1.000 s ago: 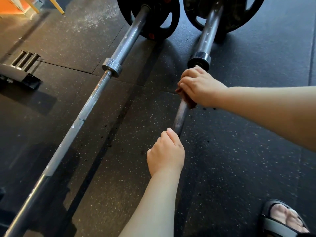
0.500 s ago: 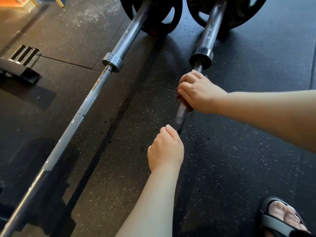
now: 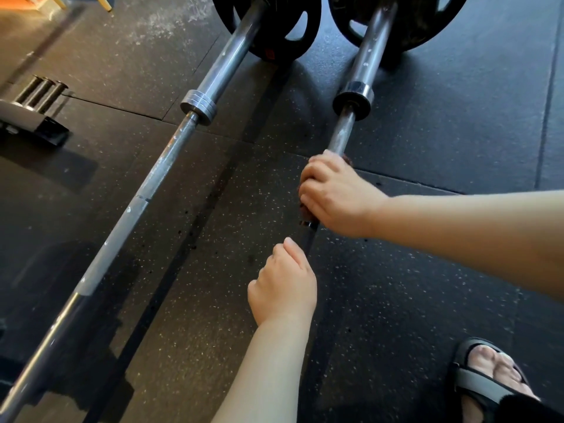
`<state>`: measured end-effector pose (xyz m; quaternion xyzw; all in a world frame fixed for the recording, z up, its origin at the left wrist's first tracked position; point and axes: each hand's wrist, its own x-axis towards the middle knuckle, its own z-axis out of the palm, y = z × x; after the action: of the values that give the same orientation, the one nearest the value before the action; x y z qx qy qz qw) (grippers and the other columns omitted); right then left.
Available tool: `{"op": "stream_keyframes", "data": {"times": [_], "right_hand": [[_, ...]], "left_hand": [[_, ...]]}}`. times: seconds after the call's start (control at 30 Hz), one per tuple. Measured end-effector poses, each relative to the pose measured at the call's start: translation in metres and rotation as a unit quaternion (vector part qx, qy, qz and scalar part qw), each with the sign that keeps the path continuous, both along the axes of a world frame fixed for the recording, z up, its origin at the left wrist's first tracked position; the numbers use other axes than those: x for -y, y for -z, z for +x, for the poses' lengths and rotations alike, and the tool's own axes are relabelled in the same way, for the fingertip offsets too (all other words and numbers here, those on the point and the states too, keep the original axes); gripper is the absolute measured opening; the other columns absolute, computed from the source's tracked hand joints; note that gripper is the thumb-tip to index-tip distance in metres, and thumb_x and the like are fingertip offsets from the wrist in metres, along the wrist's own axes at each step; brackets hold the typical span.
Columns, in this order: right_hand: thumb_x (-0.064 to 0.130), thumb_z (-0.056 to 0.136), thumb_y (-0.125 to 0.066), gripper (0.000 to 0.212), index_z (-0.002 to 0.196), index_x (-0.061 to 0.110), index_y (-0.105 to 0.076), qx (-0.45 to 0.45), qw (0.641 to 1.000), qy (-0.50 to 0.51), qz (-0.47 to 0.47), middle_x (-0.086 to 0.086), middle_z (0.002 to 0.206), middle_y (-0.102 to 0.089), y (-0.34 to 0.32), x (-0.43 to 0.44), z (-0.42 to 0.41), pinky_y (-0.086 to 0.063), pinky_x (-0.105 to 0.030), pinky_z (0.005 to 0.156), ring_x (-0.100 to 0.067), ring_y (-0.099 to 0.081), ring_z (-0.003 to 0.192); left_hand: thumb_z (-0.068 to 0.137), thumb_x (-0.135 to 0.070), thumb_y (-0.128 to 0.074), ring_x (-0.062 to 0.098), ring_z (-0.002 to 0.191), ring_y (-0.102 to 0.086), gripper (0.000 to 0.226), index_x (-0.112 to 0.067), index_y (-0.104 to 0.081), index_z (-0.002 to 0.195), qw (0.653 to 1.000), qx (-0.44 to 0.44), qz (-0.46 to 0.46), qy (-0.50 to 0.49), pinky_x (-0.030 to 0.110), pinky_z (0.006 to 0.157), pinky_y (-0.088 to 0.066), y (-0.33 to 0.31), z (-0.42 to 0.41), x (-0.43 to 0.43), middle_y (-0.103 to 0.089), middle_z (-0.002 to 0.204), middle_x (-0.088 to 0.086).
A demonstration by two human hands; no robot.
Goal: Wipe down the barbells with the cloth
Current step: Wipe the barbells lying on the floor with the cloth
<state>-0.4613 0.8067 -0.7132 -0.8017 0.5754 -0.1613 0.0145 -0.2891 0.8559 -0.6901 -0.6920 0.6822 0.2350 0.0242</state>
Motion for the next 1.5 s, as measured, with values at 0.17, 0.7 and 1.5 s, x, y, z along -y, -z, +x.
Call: {"op": "stream_keyframes", "data": {"times": [0.17, 0.7, 1.5], "right_hand": [[0.045, 0.108, -0.034, 0.041, 0.122, 0.025, -0.067, 0.006, 0.994, -0.086, 0.074, 0.002, 0.126, -0.056, 0.0, -0.009, 0.0, -0.031, -0.043, 0.118, -0.024, -0.046, 0.126], [0.045, 0.108, -0.027, 0.05, 0.1, 0.023, -0.072, -0.09, 0.992, -0.006, 0.088, 0.004, 0.101, -0.061, -0.009, 0.009, 0.031, -0.043, -0.041, 0.099, -0.023, -0.053, 0.095], [0.04, 0.11, -0.032, 0.042, 0.117, 0.02, -0.068, -0.026, 0.987, -0.151, 0.041, -0.002, 0.119, -0.061, 0.006, -0.042, 0.041, -0.026, -0.045, 0.121, -0.028, -0.055, 0.118]], "left_hand": [[0.106, -0.05, -0.007, 0.016, 0.092, -0.064, 0.06, -0.022, -0.059, 0.116, 1.0, 0.0, 0.016, 0.004, 0.04, 0.089, -0.049, -0.003, 0.007, -0.004, -0.068, 0.104, -0.004], [0.109, -0.046, -0.011, 0.016, 0.091, -0.056, 0.057, -0.018, -0.06, 0.12, 0.998, -0.04, 0.032, -0.03, 0.034, 0.08, -0.038, -0.006, 0.008, 0.0, -0.067, 0.111, 0.0], [0.11, -0.043, -0.011, 0.025, 0.103, -0.062, 0.057, -0.017, -0.06, 0.122, 0.996, -0.003, 0.036, -0.085, 0.036, 0.082, -0.034, -0.009, 0.023, -0.019, -0.066, 0.114, 0.002]]}}
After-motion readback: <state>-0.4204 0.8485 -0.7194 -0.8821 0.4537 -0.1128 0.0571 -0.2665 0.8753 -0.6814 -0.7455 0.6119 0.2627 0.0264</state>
